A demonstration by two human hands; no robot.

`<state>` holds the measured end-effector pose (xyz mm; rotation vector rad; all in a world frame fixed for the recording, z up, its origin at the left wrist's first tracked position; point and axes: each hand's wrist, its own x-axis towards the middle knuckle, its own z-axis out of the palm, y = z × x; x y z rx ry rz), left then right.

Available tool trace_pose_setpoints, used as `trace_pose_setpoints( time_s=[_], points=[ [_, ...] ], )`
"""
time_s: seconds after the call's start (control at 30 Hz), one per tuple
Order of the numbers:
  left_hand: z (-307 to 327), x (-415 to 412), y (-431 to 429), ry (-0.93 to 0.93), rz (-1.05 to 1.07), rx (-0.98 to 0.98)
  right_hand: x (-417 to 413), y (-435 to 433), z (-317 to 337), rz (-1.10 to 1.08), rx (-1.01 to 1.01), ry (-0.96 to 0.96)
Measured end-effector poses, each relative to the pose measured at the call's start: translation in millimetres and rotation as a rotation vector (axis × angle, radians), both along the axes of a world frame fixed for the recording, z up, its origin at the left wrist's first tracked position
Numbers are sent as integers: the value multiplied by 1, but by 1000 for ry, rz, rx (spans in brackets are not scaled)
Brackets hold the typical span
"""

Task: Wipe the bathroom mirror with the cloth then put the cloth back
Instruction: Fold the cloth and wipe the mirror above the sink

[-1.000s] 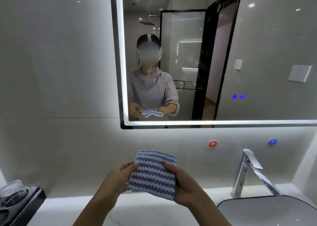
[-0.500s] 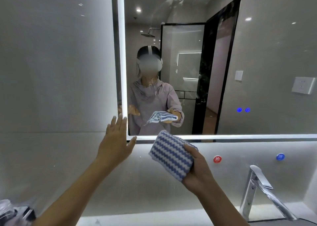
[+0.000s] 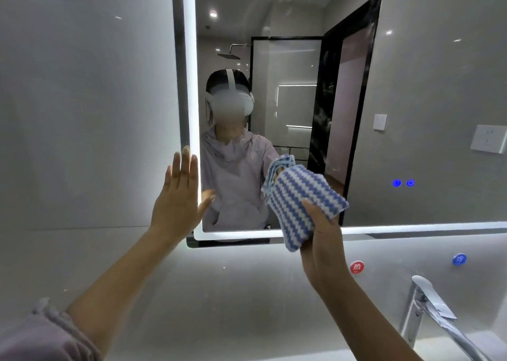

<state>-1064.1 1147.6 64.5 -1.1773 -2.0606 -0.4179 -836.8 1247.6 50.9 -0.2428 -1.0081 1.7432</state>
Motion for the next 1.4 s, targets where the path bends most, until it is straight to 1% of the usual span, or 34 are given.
trace_pose_setpoints(
  time_s=[0.1, 0.13, 0.3, 0.37, 0.43, 0.47, 0.53, 0.6, 0.63, 0.7, 0.77, 0.9, 1.0, 1.07, 1.13, 1.23, 1.3, 1.4],
  points=[
    [-4, -3, 5, 23, 2, 23, -6, 7, 16, -68, 35, 35],
    [-5, -5, 7, 30, 4, 28, -8, 9, 22, -115, 82, 33],
    [-7, -7, 8, 57, 40, 34, -26, 12, 57, -415, 455, 33],
    [-7, -8, 8, 67, 35, 39, -38, 13, 67, -453, 568, 64],
    [-7, -8, 8, 75, 26, 50, -52, 17, 72, -436, 660, 68],
    [-7, -9, 8, 81, 24, 52, -60, 20, 73, -438, 701, 39],
    [-7, -9, 8, 92, 24, 54, -77, 25, 74, -438, 786, -81],
    [-7, -10, 8, 101, 26, 53, -93, 31, 72, -458, 945, -245],
    [-8, -10, 8, 105, 29, 49, -100, 37, 67, -533, 1066, -349],
    [-7, -11, 8, 117, 38, 44, -109, 49, 58, -776, 1333, -554],
    [-7, -11, 8, 125, 47, 50, -110, 60, 53, -906, 1462, -654],
    [-6, -11, 10, 129, 47, 67, -109, 68, 50, -976, 1560, -796],
    [-7, -10, 11, 123, 55, 64, -110, 67, 49, -970, 1558, -915],
    [-6, -9, 11, 126, 60, 67, -110, 66, 49, -962, 1548, -956],
    [-6, -9, 11, 130, 63, 71, -110, 64, 50, -946, 1537, -963],
    [-5, -9, 11, 127, 80, 59, -111, 60, 58, -960, 1512, -874],
    [-5, -8, 9, 137, 100, 40, -114, 61, 68, -1023, 1517, -830],
    [-6, -10, 10, 141, 106, 36, -118, 66, 76, -1129, 1551, -853]
  ],
)
